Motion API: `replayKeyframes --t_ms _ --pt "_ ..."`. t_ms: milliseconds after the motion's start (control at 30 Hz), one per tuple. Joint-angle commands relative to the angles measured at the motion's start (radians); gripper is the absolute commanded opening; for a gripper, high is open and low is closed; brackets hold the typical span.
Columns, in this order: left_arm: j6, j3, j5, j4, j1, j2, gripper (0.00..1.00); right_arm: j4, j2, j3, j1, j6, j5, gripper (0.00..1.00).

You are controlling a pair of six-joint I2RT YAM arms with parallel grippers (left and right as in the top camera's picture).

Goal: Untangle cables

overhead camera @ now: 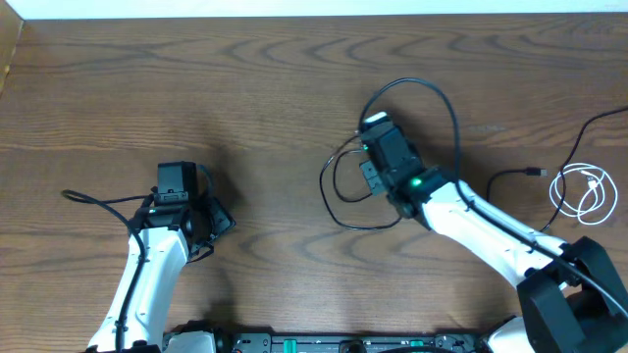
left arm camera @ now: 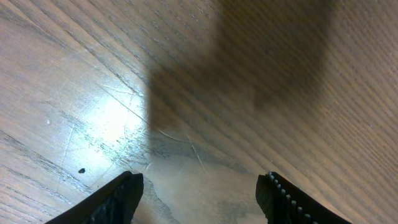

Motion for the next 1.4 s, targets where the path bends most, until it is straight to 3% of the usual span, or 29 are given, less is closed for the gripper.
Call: replayKeyframes --t_ms 0,233,833,900,933,1033,1200,1367 --pt "0.005 -0.011 -0.017 -0.001 0.005 0.008 0.65 -0.045 -0.023 -0.005 -0.082 0.142 -0.138 0.01" --pt "0.005 -0.011 -0.017 0.000 0.005 0.008 0.65 -0.100 -0.023 -0.005 -0.125 0.142 -0.395 0.01" --pt "0.005 -0.011 -0.017 -0.001 0.005 0.008 0.65 -0.075 0.088 -0.017 -0.164 0.179 -0.501 0.07" --pt "0.005 -0.011 -0.017 -0.001 0.005 0.008 0.65 -0.075 0.089 -0.017 -0.168 0.179 -0.501 0.10" --pt "0.005 -0.011 -0.017 -0.001 0.005 0.008 0.65 -0.075 0.089 -0.017 -0.170 0.179 -0.501 0.17" --pt "0.005 -0.011 -0.016 -0.001 0.005 0.008 0.65 -0.075 0.089 -0.017 -0.172 0.179 -0.501 0.19" --pt "0.005 -0.011 -0.016 -0.001 0.005 0.008 0.65 -0.081 0.090 -0.023 -0.175 0.179 -0.497 0.37" --pt "0.005 -0.011 -0.017 -0.001 0.005 0.008 0.65 -0.082 0.112 -0.024 -0.193 0.179 -0.497 0.38"
